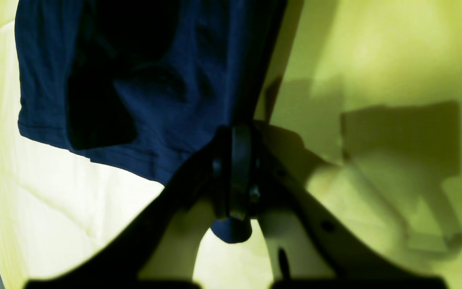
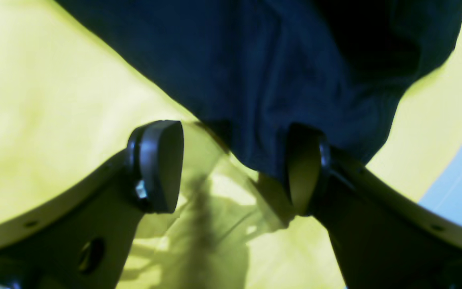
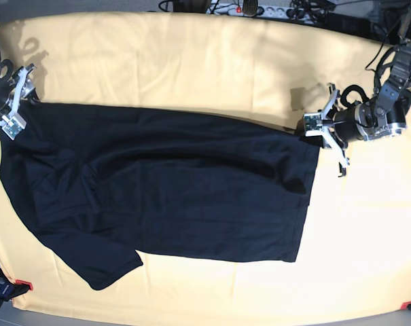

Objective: Fold the T-shirt properly
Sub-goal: 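Grasp the folded black shirt edge again with both grippers, then pull the held shirt edge with both grippers away from the robot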

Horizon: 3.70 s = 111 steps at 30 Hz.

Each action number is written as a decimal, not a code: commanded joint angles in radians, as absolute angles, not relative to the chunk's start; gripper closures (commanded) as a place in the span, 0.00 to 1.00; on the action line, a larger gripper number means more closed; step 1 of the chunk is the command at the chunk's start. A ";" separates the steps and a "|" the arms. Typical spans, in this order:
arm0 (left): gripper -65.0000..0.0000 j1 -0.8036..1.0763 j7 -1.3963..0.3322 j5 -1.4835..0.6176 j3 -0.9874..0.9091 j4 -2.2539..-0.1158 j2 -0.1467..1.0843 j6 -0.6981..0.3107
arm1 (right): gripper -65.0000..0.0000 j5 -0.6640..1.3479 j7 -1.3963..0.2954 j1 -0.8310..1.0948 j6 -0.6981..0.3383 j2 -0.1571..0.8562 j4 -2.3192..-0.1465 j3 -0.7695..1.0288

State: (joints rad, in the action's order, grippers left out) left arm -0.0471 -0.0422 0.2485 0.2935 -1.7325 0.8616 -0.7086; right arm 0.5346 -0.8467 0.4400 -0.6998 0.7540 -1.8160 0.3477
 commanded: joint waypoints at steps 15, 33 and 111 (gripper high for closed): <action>1.00 -0.067 -0.026 0.220 0.282 -1.744 0.881 -0.698 | 0.62 0.418 -0.658 0.432 -0.698 0.779 -1.692 0.353; 1.00 -0.067 -0.027 0.220 0.282 -1.744 0.881 -0.698 | 0.78 0.265 -0.620 0.342 -0.605 0.777 -1.621 0.224; 1.00 0.405 -0.611 0.009 0.282 -2.308 1.258 -0.698 | 1.00 0.532 -1.035 0.823 -0.698 0.814 -1.932 0.500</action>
